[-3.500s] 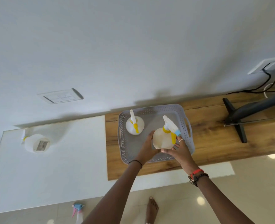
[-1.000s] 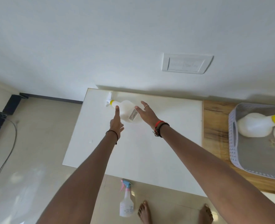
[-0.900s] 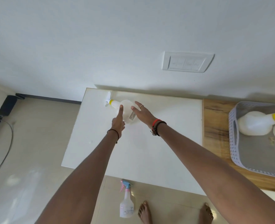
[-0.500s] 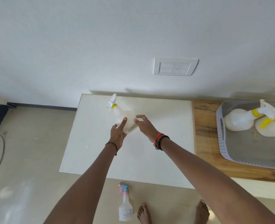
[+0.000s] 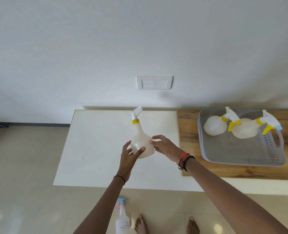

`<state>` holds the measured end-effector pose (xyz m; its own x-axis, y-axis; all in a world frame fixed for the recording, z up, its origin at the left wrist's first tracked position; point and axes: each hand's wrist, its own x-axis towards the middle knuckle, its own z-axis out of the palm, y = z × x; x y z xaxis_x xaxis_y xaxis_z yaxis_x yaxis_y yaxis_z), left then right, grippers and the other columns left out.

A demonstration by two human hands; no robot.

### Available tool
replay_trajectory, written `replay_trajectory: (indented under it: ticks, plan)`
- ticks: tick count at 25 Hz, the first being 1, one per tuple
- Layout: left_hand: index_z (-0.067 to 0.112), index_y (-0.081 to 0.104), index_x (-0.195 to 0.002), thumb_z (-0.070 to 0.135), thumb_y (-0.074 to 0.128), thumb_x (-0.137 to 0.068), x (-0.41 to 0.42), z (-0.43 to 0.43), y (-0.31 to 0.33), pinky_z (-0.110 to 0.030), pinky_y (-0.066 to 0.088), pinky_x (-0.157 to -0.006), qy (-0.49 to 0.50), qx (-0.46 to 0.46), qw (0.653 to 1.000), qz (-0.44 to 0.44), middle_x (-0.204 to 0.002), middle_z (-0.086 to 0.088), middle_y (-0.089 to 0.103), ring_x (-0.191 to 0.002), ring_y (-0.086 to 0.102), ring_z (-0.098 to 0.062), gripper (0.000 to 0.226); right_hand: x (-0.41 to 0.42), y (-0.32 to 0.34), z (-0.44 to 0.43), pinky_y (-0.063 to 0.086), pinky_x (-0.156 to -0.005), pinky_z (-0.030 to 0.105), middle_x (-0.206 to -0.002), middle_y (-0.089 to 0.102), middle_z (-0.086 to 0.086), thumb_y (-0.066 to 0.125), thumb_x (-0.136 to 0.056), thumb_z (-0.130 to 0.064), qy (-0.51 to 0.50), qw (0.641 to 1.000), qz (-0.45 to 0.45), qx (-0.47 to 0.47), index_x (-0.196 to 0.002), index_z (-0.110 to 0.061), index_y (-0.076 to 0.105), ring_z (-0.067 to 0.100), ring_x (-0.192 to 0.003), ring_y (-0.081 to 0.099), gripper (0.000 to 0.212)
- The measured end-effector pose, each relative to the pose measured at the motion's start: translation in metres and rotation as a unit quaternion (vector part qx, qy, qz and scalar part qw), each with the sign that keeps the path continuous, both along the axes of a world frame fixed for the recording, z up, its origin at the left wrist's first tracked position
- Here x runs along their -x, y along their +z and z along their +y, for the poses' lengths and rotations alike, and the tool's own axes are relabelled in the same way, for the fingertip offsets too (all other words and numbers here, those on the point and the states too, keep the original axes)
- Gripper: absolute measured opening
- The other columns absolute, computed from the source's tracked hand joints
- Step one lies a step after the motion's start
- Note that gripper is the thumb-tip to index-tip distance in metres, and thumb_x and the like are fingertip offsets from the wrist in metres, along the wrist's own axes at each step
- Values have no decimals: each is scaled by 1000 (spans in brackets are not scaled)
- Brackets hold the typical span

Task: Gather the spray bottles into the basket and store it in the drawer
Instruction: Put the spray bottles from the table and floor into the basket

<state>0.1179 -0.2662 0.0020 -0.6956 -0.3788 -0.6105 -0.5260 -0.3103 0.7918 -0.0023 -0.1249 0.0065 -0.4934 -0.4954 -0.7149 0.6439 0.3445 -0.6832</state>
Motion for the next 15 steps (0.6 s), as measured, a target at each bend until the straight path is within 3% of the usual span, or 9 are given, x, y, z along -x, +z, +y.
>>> replay_trajectory:
  ticks: [4,8,12,15]
  plan:
    - [31,42,-135,38,82,-63,1,50,18,-27,51,-89,-52,3,999,16,-129,-4,62,-113,64,-15,82,14,13,72,31,-116,36,-130,62,4,69,-84,-21,66,995,-45,60,-138,-28,35,18,-126,53,64]
    - [33,43,-133,34,86,-60,16,103,33,-33,53,-98,-137,-7,990,32,-130,2,61,-118,62,-13,84,25,22,146,36,-114,39,-134,61,3,72,-81,-6,125,984,-67,107,-139,-32,36,19,-128,54,72]
    - [27,42,-131,18,83,-71,44,162,42,-30,53,-99,-234,16,972,35,-136,-2,57,-123,58,-15,73,33,31,220,46,-106,40,-134,61,7,77,-72,1,81,991,-38,101,-139,-29,41,21,-124,59,82]
    - [24,44,-138,18,80,-75,68,207,41,-32,46,-108,-305,103,946,45,-139,-3,51,-128,52,-16,73,33,32,265,52,-99,36,-130,59,5,82,-65,-1,23,998,41,31,-137,-29,42,19,-119,58,87]
